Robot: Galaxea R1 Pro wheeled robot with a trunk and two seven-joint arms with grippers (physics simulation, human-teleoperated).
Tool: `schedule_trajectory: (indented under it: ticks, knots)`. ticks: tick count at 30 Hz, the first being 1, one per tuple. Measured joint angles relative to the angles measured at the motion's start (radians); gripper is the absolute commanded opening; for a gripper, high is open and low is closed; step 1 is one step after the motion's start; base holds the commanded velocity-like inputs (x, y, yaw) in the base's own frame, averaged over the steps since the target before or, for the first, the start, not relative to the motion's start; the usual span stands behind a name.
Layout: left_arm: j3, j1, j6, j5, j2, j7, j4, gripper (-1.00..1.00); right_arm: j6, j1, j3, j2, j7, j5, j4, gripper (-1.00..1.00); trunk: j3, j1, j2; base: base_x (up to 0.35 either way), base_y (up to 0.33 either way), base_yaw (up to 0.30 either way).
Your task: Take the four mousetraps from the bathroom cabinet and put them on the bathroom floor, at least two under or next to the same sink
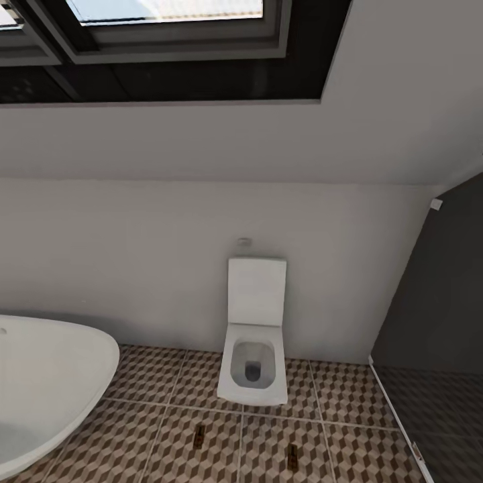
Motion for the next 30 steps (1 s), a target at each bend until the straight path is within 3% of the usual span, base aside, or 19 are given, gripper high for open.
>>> schedule_trajectory:
  ticks: [30]
  knots:
    - [0.000,0.000,0.000,0.000,0.000,0.000,0.000,1.00,0.000,0.000,0.001,0.000,0.000,0.001,0.000,1.00,0.001,0.000,0.000,0.000,0.000,0.000]
